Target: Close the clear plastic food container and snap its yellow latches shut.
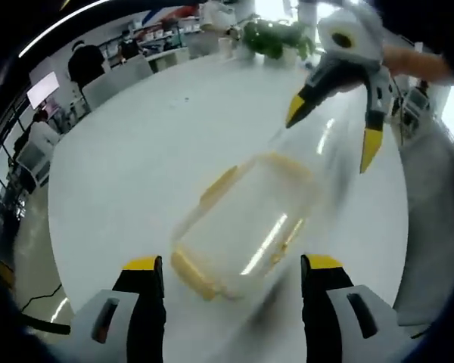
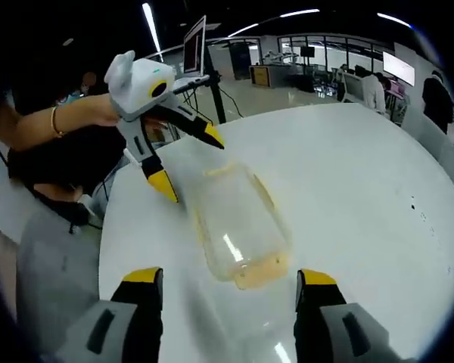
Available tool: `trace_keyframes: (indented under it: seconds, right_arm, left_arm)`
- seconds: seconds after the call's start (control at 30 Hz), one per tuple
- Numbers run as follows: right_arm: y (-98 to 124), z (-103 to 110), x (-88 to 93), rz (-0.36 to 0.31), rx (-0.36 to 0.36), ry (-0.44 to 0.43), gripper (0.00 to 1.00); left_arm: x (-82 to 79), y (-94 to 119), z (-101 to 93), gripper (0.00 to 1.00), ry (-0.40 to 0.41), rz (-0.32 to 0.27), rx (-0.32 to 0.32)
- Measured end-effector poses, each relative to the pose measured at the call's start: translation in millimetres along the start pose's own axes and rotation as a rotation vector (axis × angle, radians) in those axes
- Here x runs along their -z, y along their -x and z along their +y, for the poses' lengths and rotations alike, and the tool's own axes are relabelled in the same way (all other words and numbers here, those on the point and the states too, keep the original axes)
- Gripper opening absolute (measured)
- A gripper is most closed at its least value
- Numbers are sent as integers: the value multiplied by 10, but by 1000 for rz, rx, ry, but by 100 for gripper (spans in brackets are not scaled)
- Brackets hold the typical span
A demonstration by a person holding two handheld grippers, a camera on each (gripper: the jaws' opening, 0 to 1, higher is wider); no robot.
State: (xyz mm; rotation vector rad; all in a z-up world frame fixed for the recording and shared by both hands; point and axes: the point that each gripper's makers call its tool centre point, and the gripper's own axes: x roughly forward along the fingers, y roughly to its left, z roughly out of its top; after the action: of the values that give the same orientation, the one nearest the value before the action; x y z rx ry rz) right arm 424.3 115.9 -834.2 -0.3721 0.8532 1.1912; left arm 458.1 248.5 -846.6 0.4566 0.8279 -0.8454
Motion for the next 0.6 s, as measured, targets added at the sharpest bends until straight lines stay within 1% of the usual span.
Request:
trace_keyframes:
  seconds: [0.1,0.17,0.23,0.4,0.57,0.6]
  right_arm:
    - [-41,-15,6,22,0,22,71]
    - [-64,-70,60,70,18,73,71]
    - [-86,-92,71,90,25,103,71]
    - [-154,-117,38,87,10,93,70]
    - [-225,-163,52,109,11,105,70]
    - [-242,-180,65,123,21,111,70]
  left_arm:
    - [32,-42,13,72,-29,30,5]
    - [38,-57,-13,72,-60,42,20]
    - [52,-80,-17,72,-80,52,30]
    - [59,-119,0,71,-111,64,44]
    - [72,-178,51,71,-126,70,51]
    - [81,-196,63,71,-130,73,54]
